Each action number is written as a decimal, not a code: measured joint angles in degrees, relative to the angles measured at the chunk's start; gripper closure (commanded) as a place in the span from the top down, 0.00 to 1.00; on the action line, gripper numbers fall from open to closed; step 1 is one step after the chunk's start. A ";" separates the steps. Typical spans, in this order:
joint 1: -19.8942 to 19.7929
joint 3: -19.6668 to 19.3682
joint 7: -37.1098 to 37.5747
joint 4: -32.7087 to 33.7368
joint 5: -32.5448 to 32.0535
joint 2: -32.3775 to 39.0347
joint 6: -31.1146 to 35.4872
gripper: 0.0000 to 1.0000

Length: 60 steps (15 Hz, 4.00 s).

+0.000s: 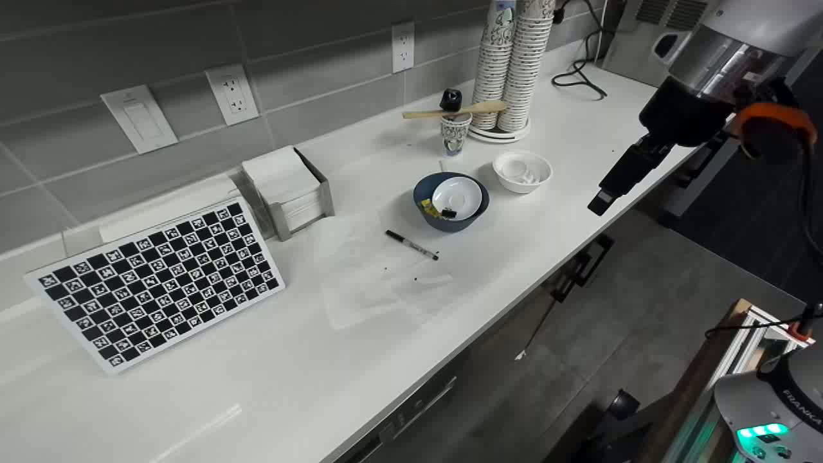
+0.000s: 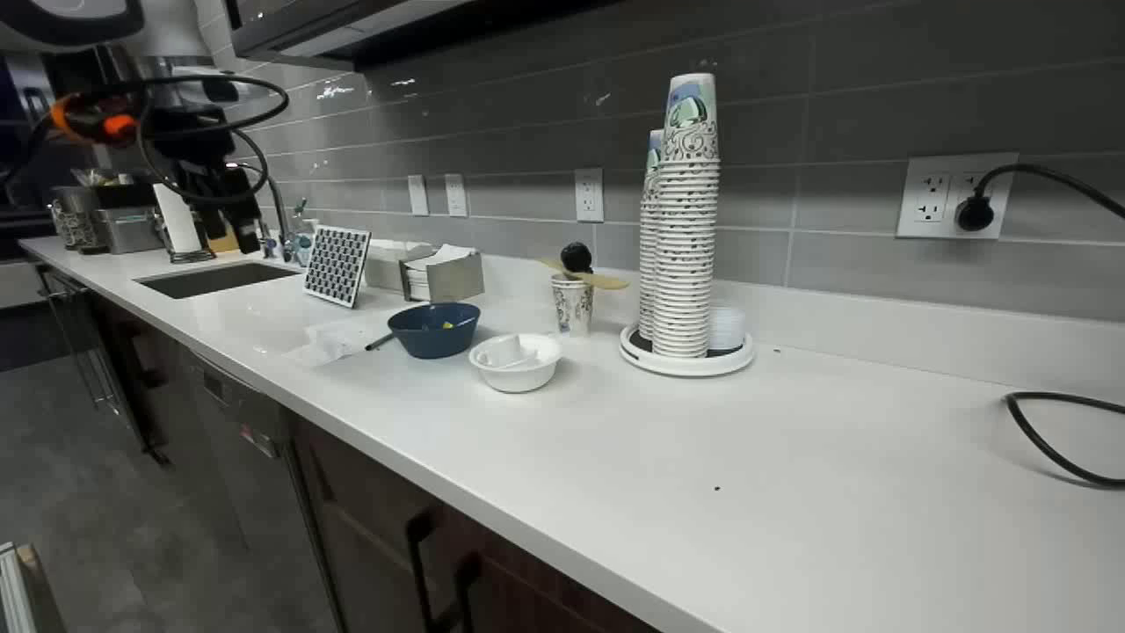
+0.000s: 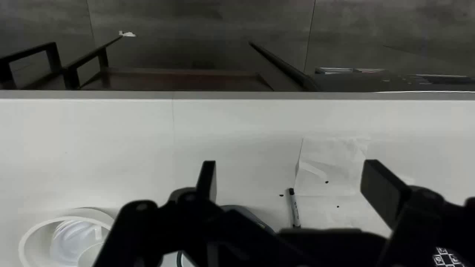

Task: Remove the black clip from the bowl and place it on the counter.

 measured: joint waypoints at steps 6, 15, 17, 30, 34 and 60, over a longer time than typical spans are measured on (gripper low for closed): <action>0.00 0.00 0.00 0.00 0.00 0.00 0.00 1.00; 0.00 0.00 0.00 0.00 0.00 0.00 0.00 1.00; 0.00 0.00 0.00 0.00 0.00 0.00 0.00 1.00; 0.00 0.00 0.00 0.00 0.00 0.00 0.00 1.00; -0.15 0.00 0.00 0.00 -0.21 0.00 0.00 1.00; -4.41 -4.28 -18.90 25.11 -17.56 30.33 6.50 1.00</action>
